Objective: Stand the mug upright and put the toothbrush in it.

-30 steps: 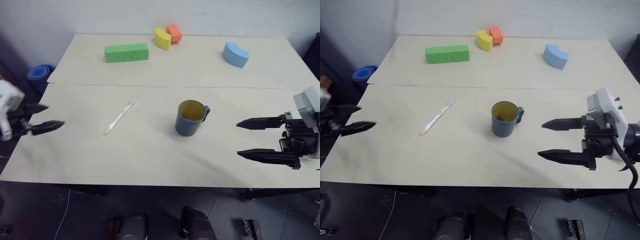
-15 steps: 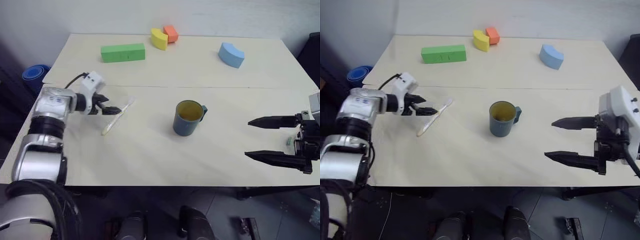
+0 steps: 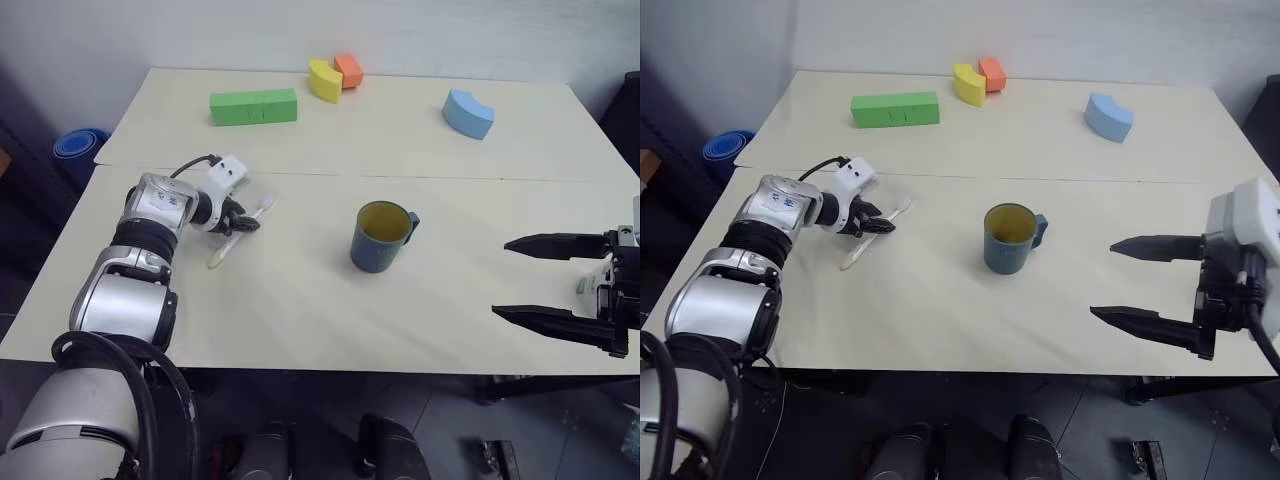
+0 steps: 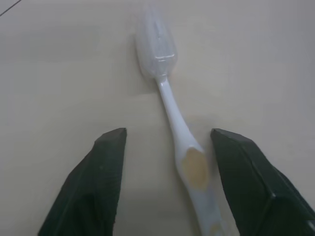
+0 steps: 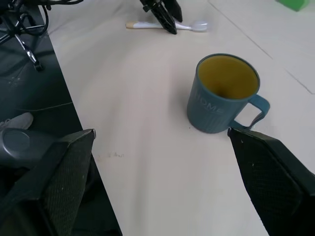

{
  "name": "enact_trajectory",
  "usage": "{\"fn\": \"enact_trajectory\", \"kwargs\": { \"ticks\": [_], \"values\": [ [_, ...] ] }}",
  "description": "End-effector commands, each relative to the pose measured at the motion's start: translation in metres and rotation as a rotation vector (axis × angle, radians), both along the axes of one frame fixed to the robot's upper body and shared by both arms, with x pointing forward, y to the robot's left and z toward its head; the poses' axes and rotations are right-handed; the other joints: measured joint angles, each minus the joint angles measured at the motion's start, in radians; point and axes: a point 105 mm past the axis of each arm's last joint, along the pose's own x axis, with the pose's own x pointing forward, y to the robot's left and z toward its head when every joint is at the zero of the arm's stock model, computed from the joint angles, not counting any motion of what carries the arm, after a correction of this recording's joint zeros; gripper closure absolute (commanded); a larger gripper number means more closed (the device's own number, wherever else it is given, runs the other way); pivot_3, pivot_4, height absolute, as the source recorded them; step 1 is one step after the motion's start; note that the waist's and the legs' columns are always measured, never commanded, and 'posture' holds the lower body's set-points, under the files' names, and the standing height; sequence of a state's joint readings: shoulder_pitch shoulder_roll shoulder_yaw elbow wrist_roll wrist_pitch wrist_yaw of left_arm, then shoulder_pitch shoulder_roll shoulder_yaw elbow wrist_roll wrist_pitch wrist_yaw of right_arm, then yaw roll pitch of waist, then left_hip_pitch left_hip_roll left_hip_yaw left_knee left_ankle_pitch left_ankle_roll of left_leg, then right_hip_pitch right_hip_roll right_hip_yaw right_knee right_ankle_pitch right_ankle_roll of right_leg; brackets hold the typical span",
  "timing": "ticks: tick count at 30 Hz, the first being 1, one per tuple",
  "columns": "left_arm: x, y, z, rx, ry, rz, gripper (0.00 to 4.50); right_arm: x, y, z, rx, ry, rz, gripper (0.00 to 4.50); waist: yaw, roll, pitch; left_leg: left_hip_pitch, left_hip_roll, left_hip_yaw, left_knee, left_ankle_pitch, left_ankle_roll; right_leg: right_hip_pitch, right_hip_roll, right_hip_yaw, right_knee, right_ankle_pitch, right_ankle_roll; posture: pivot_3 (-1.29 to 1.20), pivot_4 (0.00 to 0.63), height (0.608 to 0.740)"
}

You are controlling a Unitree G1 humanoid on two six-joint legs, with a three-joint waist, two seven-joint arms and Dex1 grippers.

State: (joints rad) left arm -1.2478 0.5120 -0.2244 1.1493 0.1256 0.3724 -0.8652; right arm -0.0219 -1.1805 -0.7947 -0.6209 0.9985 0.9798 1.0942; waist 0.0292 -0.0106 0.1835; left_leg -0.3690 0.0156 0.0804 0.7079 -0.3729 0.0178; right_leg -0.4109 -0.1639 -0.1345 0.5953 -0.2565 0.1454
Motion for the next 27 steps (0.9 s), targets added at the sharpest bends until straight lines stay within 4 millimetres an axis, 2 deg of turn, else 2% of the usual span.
{"fn": "enact_trajectory", "kwargs": {
  "ticks": [1,5,9,12,17,18,21,24,27],
  "values": [
    [-0.002,0.005,-0.011,0.034,0.03,0.02,2.87,-0.001,-0.003,0.011,-0.003,-0.055,-0.006,0.0,0.0,0.0,0.0,0.0,0.0,0.0,0.0,0.0,0.0,0.0,0.0,0.0,0.0,0.0,0.0,0.0,0.15,0.74],
    [-0.004,0.01,-0.013,0.017,0.048,0.045,4.05,0.0,-0.006,0.013,-0.003,-0.063,-0.012,0.0,-0.003,0.0,0.0,0.0,0.0,0.0,0.0,0.0,0.0,0.0,0.0,0.0,0.001,0.0,0.0,0.0,0.15,0.74],
    [-0.006,0.017,-0.012,-0.005,0.064,0.065,4.1,0.002,-0.008,0.015,0.008,-0.068,-0.023,0.0,-0.004,0.0,0.0,0.0,0.0,0.0,0.0,0.0,0.0,0.0,0.0,0.0,0.001,0.0,0.0,0.0,0.15,0.74],
    [-0.001,0.014,0.01,-0.158,0.013,0.108,4.1,0.0,-0.009,0.016,0.049,-0.028,-0.031,0.0,-0.004,0.0,0.0,0.0,0.0,0.0,0.0,0.0,0.0,0.0,0.0,0.0,0.001,0.0,0.0,0.0,0.15,0.74],
    [0.005,-0.029,0.084,-0.584,-0.15,0.022,4.1,0.005,-0.013,0.019,0.069,-0.077,-0.099,0.0,-0.006,0.0,0.0,0.0,0.001,0.0,0.0,0.0,0.0,-0.001,0.0,0.0,0.002,0.0,0.0,0.0,0.15,0.74],
    [0.003,-0.045,0.102,-0.693,-0.178,-0.018,4.1,0.007,-0.014,0.021,0.083,-0.097,-0.116,0.0,-0.006,-0.001,0.0,-0.001,0.001,0.0,0.0,0.0,0.0,-0.002,0.0,0.0,0.002,0.0,0.0,0.0,0.15,0.74],
    [-0.006,-0.086,0.14,-0.916,-0.222,-0.126,4.1,0.009,-0.013,0.022,0.122,-0.122,-0.149,0.0,0.006,-0.001,0.001,-0.003,0.0,-0.003,0.002,0.0,0.0,-0.002,0.0,-0.001,0.002,0.0,0.001,0.0,0.15,0.74],
    [-0.023,-0.13,0.164,-1.05,-0.253,-0.254,4.1,0.01,-0.009,0.017,0.135,-0.126,-0.176,0.0,0.024,-0.001,0.001,-0.006,-0.001,-0.007,0.007,-0.001,0.001,0.0,0.0,-0.002,0.001,0.001,0.002,0.0,0.15,0.74],
    [-0.037,-0.165,0.172,-1.155,-0.239,-0.31,4.1,0.011,-0.008,0.016,0.154,-0.136,-0.209,0.0,0.022,-0.001,0.001,-0.007,-0.001,-0.007,0.007,-0.001,0.001,0.0,0.0,-0.001,0.0,0.001,0.003,0.0,0.15,0.74]
  ]
}}
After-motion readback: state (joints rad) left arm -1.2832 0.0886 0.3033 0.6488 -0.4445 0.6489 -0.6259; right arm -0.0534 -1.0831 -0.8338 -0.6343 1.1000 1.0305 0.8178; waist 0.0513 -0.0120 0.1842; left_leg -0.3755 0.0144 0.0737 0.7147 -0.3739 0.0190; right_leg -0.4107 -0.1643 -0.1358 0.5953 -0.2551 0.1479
